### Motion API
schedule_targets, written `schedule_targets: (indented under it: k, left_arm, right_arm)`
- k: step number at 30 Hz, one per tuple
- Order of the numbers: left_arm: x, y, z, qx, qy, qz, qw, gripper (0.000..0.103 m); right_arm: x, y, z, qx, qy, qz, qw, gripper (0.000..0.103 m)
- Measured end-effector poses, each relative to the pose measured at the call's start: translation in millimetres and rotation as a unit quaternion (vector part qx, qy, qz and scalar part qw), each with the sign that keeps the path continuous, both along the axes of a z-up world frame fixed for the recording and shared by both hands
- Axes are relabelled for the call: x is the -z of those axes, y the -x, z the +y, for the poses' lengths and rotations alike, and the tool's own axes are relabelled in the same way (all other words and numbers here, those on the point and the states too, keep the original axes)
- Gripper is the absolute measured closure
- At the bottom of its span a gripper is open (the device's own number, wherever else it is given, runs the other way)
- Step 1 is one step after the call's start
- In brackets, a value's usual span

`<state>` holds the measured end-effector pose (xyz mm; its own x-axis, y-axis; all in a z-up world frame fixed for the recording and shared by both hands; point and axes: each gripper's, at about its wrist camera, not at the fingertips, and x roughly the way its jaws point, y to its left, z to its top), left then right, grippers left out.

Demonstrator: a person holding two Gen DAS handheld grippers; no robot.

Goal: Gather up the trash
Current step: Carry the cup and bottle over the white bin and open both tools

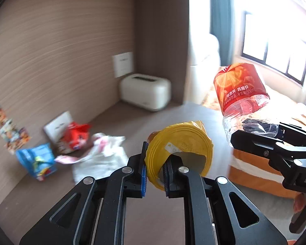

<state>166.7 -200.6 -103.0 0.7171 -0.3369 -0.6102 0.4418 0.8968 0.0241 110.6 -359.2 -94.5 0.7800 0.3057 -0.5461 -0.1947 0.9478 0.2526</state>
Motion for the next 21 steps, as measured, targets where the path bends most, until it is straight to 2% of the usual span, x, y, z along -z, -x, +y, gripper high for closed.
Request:
schedule_targets:
  k: [10, 21]
  left_arm:
    - [15, 38, -117, 0.113, -0.009, 0.012, 0.9935, 0.091]
    - [62, 76, -198, 0.189, -0.042, 0.051, 0.9797, 0.091]
  right_arm:
    - [5, 66, -92, 0.096, 0.01, 0.009, 0.995, 0.05]
    - [36, 116, -147, 0.155, 0.018, 0.045, 0.987, 0.05]
